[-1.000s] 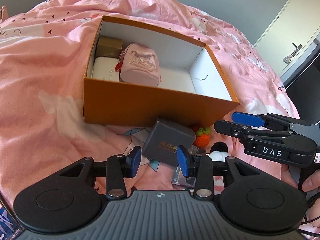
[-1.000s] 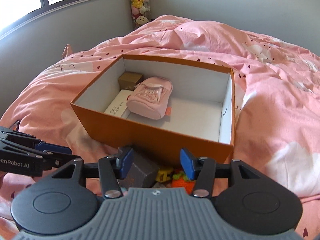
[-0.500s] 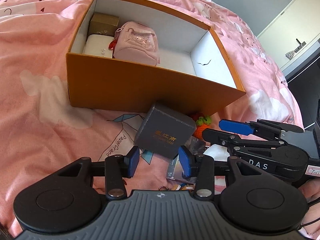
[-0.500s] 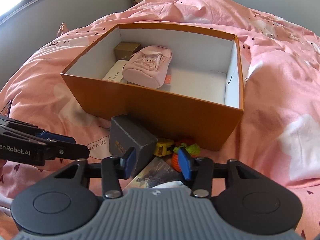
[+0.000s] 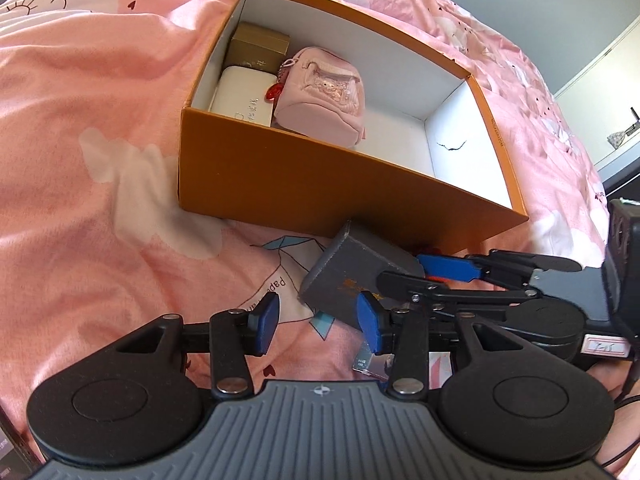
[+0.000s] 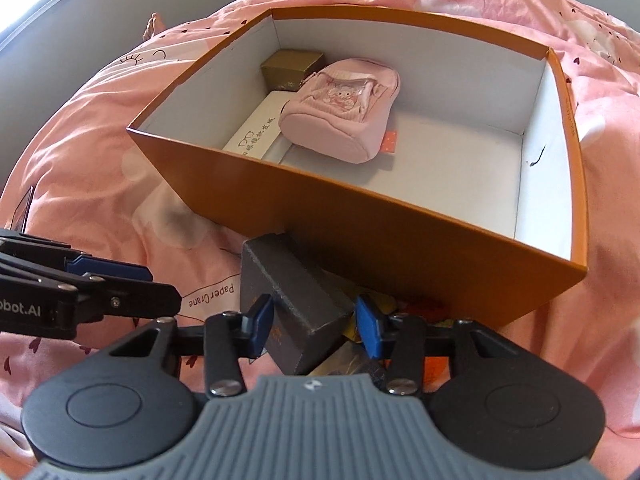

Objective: Organize objects
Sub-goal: 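Reach the right tool to the dark grey box beside the orange box, then grip the dark grey box with the left tool while the right tool moves aside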

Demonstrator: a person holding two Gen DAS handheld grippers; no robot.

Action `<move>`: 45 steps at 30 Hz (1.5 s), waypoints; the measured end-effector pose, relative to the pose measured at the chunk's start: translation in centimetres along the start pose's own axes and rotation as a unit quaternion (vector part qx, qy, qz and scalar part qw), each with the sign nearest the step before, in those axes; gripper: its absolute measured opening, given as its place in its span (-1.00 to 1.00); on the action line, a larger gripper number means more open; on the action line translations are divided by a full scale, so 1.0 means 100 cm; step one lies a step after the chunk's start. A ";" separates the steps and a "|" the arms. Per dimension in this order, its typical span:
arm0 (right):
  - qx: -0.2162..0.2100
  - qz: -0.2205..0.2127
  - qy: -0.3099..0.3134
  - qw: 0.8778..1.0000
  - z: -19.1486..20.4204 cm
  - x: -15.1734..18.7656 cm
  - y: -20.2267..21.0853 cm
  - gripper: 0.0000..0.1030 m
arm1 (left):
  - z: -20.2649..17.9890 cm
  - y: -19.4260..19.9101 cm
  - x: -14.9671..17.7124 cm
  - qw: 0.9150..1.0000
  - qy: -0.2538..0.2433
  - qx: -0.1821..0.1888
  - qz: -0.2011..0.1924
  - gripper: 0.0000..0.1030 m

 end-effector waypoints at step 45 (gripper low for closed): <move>-0.058 0.041 -0.033 0.997 0.019 0.018 0.000 -0.14 | -0.005 -0.061 0.003 0.983 0.158 0.057 0.073 0.20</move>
Point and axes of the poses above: each gripper's, at about its wrist camera, not at the fingertips, and y roughly against the way its jaws point, z to its left, x to its underside, the point moved 5 cm from there along -y, roughly the way its jaws point, and after that the axes turned 7 degrees about -x, right-handed, at the moved point
